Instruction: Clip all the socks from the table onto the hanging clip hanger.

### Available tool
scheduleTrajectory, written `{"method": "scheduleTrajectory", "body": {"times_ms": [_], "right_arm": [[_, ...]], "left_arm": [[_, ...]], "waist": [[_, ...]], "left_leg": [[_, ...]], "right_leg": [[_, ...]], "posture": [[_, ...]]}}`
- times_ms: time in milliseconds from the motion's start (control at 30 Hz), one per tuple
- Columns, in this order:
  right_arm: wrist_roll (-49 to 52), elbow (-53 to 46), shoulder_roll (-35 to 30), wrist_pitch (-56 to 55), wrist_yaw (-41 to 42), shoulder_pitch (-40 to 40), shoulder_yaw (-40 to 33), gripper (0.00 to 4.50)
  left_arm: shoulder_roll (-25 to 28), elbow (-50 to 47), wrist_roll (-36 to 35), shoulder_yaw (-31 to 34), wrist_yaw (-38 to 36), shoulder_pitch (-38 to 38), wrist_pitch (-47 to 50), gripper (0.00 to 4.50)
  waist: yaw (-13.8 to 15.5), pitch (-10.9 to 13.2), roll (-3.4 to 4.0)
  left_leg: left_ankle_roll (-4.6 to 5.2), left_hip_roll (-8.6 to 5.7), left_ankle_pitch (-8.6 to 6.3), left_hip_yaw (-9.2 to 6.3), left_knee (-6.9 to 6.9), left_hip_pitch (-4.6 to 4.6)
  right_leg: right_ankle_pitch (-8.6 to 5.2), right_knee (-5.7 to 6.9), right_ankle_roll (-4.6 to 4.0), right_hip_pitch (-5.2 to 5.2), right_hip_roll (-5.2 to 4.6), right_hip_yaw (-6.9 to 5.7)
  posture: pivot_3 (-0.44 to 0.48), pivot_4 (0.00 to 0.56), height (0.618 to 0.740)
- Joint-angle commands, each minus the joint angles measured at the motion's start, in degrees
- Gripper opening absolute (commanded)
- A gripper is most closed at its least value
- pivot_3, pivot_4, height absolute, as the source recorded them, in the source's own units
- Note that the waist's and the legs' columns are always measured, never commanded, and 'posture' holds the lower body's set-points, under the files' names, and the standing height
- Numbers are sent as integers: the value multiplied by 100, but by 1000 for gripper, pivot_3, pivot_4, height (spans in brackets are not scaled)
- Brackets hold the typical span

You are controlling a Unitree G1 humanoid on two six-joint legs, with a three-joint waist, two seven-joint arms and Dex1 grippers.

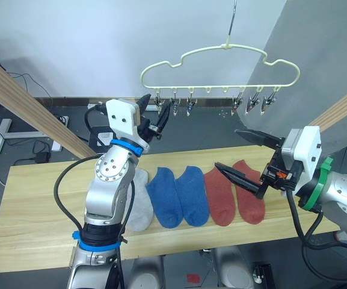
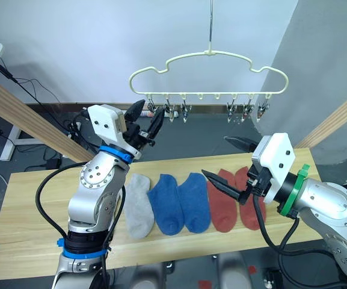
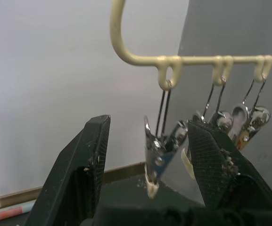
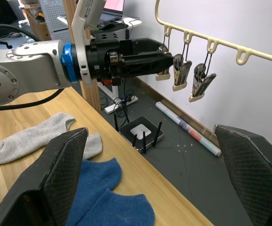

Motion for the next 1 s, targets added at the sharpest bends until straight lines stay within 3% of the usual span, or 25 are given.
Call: {"method": "scheduleTrajectory", "body": {"times_ms": [33,367,467,633,700,1000], "right_arm": [[-6,-233,21,-90,-6,4,-35,4500],[0,-241,16,-83,-10,1,-46,4500],[-7,-226,12,-85,-9,-19,-51,4500],[-3,-236,8,-81,-11,-10,-57,4500],[-3,-238,8,-79,-14,-11,-56,4500],[-159,-180,-34,13,-81,50,28,4500]], "left_arm": [[47,-273,108,-21,44,-95,-1,2807],[-20,-219,153,-10,133,-135,43,2807],[-48,-228,119,-13,125,-151,64,2237],[-90,-265,91,14,128,-202,79,681],[-89,-276,100,16,125,-196,76,315],[-44,-310,128,14,71,-124,38,180]], "waist": [[1,0,0],[15,0,0],[15,0,0],[16,0,0],[16,0,0],[17,0,0]], "left_leg": [[0,0,0,0,0,0],[0,0,0,-1,0,0],[0,0,0,-1,1,0],[0,0,0,-1,1,0],[0,0,0,-1,1,0],[0,0,0,-1,2,0]], "right_leg": [[0,0,0,0,0,0],[1,0,-1,0,-2,0],[1,0,-1,0,-2,0],[1,1,-1,0,-2,1],[1,1,-1,0,-2,0],[2,1,-2,0,-2,0]], "posture": [[-161,393,740],[-160,392,740],[-161,391,740],[-159,391,740],[-159,392,740],[-157,391,740]]}}
